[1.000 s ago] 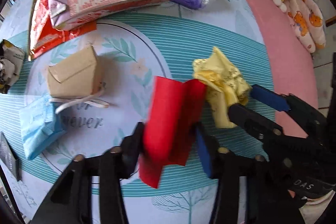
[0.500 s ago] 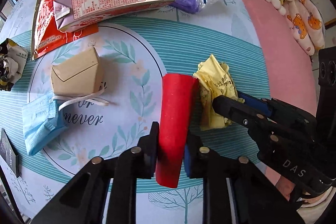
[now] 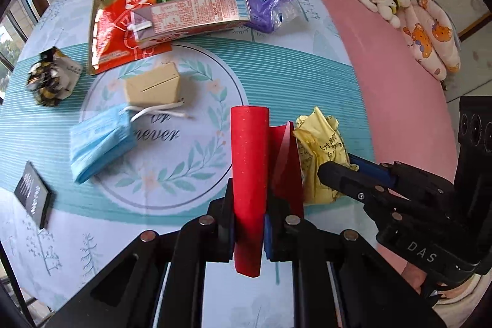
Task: Collect trash
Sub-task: 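Grasp the red paper with the left tool while the right tool grasps the yellow wrapper, then carry the red paper and yellow wrapper down over the bin and release both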
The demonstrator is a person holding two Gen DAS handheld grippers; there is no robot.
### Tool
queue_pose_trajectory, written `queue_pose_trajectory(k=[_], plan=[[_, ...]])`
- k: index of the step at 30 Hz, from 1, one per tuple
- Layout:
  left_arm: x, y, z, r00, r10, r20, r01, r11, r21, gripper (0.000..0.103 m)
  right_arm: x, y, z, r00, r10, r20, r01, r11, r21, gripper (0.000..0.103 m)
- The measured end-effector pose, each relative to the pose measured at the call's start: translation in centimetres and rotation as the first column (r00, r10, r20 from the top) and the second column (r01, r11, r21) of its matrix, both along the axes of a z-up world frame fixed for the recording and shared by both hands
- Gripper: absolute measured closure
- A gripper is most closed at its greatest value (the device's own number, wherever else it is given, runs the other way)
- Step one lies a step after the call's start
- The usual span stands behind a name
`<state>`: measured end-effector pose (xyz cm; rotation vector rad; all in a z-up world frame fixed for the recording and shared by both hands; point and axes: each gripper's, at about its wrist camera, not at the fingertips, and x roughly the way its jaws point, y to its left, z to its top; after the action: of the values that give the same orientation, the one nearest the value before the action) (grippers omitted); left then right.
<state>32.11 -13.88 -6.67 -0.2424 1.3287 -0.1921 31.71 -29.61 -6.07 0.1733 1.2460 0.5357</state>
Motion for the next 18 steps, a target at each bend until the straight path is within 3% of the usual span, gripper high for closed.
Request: queue_pose_trajectory(k=[9,18], plan=[[-10.4,6.2,3.7,0.997,-0.028,0.074,0.028,1.000,0.011,0.092,-10.0,5.1,3.9,0.997,-0.037,0.064,0.037,0.999,0.000,0.081],[-21.5,14.6,5.2,0.991,-0.047,0.128,0.046,0.999,0.015,0.092,-22.0,12.7,4.6,0.992,-0.105,0.066,0.107,0.994,-0.026,0.081]])
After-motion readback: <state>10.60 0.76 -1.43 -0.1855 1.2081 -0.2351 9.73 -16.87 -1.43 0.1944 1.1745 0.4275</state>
